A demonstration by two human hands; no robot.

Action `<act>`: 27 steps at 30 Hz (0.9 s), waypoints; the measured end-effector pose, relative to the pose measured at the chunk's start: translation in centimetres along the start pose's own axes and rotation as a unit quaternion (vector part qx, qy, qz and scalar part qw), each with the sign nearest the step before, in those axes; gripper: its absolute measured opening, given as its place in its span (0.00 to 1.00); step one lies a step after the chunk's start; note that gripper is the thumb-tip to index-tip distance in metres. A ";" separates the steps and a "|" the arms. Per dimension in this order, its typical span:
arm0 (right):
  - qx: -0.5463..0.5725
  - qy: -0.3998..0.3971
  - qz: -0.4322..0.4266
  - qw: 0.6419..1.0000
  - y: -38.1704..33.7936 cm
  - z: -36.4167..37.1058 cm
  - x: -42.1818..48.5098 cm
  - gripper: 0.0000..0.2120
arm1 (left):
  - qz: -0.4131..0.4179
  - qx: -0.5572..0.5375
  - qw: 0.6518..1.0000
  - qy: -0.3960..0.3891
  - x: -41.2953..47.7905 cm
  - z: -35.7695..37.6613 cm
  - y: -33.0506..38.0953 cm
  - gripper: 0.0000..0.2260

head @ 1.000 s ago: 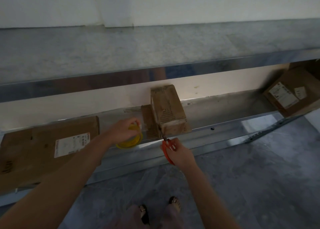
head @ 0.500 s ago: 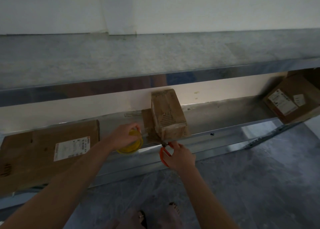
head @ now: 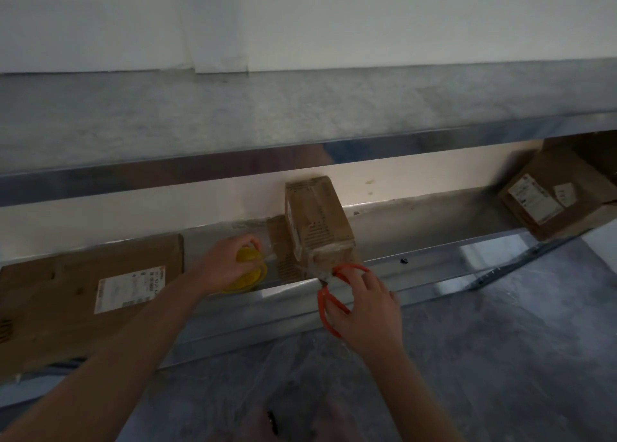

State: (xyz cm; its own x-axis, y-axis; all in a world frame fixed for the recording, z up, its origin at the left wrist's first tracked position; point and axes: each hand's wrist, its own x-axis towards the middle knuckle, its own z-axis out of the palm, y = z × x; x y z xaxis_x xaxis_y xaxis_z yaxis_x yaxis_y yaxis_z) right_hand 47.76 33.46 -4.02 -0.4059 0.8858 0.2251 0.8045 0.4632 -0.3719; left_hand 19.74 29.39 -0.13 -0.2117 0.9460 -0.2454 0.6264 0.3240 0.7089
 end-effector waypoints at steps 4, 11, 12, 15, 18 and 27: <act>0.020 0.030 0.071 0.997 5.4 -2.1 3.0 0.21 | -0.012 -0.007 1.000 0.026 -0.2 0.4 1.0 0.06; -0.038 -0.136 0.182 0.973 15.3 1.5 9.6 0.29 | -0.073 -0.025 0.994 0.074 0.0 3.3 1.9 0.06; -0.050 -0.152 0.178 0.971 16.0 2.2 10.4 0.29 | -0.084 -0.025 0.993 0.078 0.0 3.8 2.0 0.07; -0.071 -0.172 0.155 0.970 17.5 4.2 12.4 0.30 | -0.114 -0.024 0.990 0.082 0.0 5.0 2.1 0.07; -0.051 -0.148 0.141 0.978 18.4 5.3 13.9 0.29 | -0.138 -0.033 0.986 0.092 -0.3 5.8 2.0 0.08; -0.063 -0.148 0.136 0.978 17.4 5.9 14.9 0.22 | -0.169 0.003 0.980 0.104 -1.4 5.9 1.9 0.07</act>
State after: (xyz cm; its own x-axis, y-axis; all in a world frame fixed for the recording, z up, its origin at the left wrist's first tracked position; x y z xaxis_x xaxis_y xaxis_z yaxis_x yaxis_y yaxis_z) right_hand 53.11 54.92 -12.42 -0.2615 0.9545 -0.1434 0.9398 0.2179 -0.2632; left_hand 25.65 28.63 -2.30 -0.5561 0.7653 -0.3241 0.4985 0.6191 0.6068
